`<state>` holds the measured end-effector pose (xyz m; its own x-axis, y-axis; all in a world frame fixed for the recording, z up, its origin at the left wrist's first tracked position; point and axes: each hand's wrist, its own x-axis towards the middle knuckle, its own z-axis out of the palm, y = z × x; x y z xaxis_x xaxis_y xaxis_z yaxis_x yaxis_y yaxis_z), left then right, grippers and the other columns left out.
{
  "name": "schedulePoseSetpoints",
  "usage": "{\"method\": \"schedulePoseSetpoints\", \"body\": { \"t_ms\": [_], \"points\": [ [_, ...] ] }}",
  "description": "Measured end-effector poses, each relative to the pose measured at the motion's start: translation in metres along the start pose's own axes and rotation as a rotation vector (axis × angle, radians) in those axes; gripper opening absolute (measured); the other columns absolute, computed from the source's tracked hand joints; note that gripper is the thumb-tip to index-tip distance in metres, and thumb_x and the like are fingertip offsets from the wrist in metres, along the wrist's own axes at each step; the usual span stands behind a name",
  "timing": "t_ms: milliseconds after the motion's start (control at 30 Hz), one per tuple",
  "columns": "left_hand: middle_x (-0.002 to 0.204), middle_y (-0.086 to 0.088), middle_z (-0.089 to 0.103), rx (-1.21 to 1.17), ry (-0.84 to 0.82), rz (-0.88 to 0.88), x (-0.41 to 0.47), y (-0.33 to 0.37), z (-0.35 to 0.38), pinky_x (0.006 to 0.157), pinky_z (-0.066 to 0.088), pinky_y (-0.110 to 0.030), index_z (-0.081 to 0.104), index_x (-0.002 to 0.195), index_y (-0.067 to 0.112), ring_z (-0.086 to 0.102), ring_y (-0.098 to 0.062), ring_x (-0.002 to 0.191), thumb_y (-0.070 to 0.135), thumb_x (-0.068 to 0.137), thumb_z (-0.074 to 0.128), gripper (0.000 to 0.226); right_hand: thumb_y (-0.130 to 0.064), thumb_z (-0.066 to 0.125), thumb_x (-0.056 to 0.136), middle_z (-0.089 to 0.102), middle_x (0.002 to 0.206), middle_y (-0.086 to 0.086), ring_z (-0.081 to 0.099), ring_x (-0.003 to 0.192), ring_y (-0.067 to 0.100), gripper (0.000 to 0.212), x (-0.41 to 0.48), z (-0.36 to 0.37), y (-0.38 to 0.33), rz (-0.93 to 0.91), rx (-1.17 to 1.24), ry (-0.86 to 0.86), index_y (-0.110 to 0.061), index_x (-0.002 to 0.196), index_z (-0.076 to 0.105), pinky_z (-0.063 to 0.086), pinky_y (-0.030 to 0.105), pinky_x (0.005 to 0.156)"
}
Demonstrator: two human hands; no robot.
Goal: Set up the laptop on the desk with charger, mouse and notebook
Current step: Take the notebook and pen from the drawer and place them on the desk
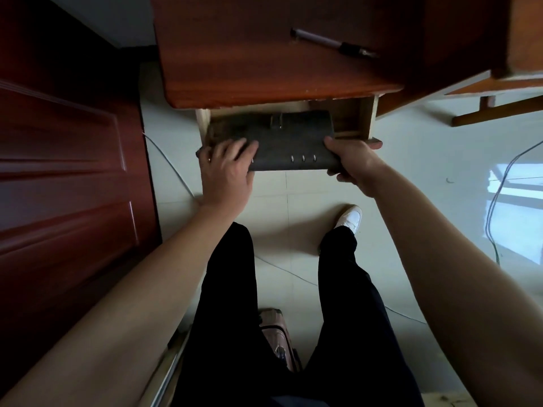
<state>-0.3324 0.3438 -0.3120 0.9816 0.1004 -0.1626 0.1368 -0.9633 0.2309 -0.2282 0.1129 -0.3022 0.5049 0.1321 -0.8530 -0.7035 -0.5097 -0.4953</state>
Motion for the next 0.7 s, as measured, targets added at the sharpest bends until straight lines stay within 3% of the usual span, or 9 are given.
{"method": "schedulePoseSetpoints", "body": {
  "t_ms": [200,367,400,467,567,633,700],
  "points": [
    [0.126,-0.003,0.068,-0.122,0.113,0.076,-0.027,-0.008,-0.03,0.097,0.041,-0.05,0.068,0.125,0.016,0.059,-0.032,0.117,0.007,0.079,0.06,0.048,-0.045,0.056,0.092,0.07,0.074,-0.005,0.065,0.067,0.013,0.025,-0.028,0.005,0.006,0.065,0.151,-0.097,-0.022,0.098,0.063,0.041,0.026,0.057],
    [0.123,-0.004,0.07,-0.076,0.262,0.263,-0.036,-0.018,-0.06,0.096,0.045,-0.054,0.073,0.117,0.013,0.063,-0.034,0.112,0.005,0.084,0.059,0.037,-0.044,0.059,0.098,0.071,0.116,0.008,0.07,0.102,0.026,0.037,-0.032,0.022,-0.006,0.084,0.375,0.02,-0.016,0.123,0.062,0.054,0.041,0.088],
    [0.121,-0.005,0.07,-0.069,0.287,0.288,-0.036,-0.021,-0.066,0.096,0.045,-0.054,0.074,0.116,0.012,0.064,-0.035,0.111,0.005,0.085,0.059,0.035,-0.039,0.06,0.099,0.07,0.116,0.009,0.069,0.101,0.026,0.038,-0.032,0.022,-0.009,0.065,0.424,0.001,-0.013,0.126,0.061,0.054,0.04,0.086],
    [0.123,-0.011,0.069,-0.061,0.306,0.296,-0.036,-0.029,-0.077,0.097,0.044,-0.056,0.074,0.116,0.011,0.063,-0.037,0.112,0.003,0.084,0.061,0.036,-0.033,0.059,0.1,0.066,0.1,0.008,0.062,0.082,0.02,0.035,-0.036,0.022,-0.016,0.023,0.48,-0.063,-0.01,0.127,0.058,0.044,0.03,0.064],
    [0.141,-0.025,0.051,-0.105,0.338,0.209,-0.035,-0.042,-0.084,0.105,0.037,-0.058,0.07,0.123,0.011,0.049,-0.043,0.13,0.009,0.081,0.069,0.042,-0.028,0.052,0.104,0.055,0.074,-0.001,0.047,0.054,0.007,0.025,-0.041,0.025,-0.02,-0.022,0.551,-0.118,-0.012,0.122,0.056,0.027,0.019,0.046],
    [0.152,-0.029,0.033,-0.209,0.39,0.056,-0.034,-0.048,-0.084,0.114,0.031,-0.051,0.06,0.135,0.01,0.034,-0.042,0.142,0.024,0.079,0.078,0.061,-0.025,0.049,0.105,0.054,0.063,-0.005,0.045,0.046,0.004,0.019,-0.045,0.029,-0.019,-0.04,0.605,-0.137,-0.011,0.115,0.058,0.03,0.016,0.039],
    [0.157,-0.029,0.019,-0.416,0.399,-0.126,-0.036,-0.046,-0.081,0.119,0.027,-0.034,0.039,0.15,0.007,0.024,-0.037,0.147,0.033,0.075,0.085,0.091,-0.026,0.049,0.104,0.056,0.068,-0.003,0.047,0.05,0.005,0.02,-0.05,0.033,-0.016,-0.04,0.599,-0.16,-0.011,0.115,0.058,0.031,0.016,0.041]
  ]
}}
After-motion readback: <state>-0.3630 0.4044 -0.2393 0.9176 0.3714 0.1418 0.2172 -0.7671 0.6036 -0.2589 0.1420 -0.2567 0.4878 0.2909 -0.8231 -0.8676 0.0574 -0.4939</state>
